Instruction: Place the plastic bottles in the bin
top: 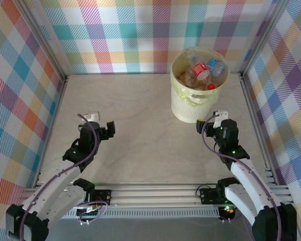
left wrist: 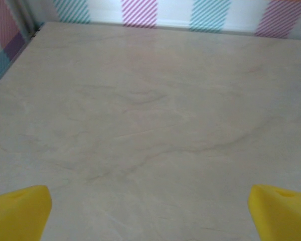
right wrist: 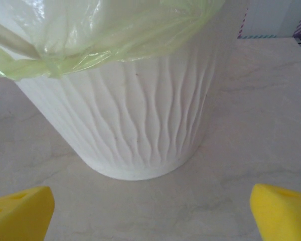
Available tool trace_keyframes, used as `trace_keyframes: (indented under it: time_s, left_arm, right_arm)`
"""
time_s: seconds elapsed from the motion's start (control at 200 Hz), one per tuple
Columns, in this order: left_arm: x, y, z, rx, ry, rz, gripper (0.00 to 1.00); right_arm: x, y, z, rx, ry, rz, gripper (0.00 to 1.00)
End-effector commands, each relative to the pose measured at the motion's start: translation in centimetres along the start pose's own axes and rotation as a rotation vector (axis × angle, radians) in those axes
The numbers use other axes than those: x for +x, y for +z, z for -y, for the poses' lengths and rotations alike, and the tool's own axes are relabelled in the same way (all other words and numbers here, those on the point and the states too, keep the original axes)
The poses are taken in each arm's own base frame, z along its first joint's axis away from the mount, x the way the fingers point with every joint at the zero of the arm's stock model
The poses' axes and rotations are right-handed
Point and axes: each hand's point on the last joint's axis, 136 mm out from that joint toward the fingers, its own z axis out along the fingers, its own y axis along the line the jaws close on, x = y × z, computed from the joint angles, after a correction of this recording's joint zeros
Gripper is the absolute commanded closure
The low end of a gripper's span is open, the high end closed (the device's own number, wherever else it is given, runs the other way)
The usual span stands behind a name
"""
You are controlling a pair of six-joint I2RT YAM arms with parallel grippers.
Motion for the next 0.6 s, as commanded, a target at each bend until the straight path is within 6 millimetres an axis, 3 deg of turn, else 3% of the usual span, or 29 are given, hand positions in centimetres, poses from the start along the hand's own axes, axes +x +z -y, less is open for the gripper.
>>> trace_keyframes:
  time_s: [0.0, 0.11, 0.325, 0.595]
  left_arm:
    - [-1.7, 1.1, -1.5, -0.029, -0.031, 0.095, 0.00]
    - [-0.6, 3.1, -3.2, -0.092, -0.018, 0.044, 0.00]
    - [0.5, 6.4, -2.9, -0.047, -0.006, 0.074, 0.00]
    - [2.7, 10.5, -2.4, 0.014, 0.049, 0.092, 0.00]
  right_arm:
    - [-1.3, 0.6, 0.6, 0.020, -0.023, 0.105, 0.00]
    - [0.0, 1.7, 1.2, 0.037, -0.024, 0.089, 0.00]
    - [1.2, 3.8, 2.6, 0.068, -0.006, 0.123, 0.00]
    - [2.0, 7.1, 3.0, 0.049, -0.054, 0.158, 0.00]
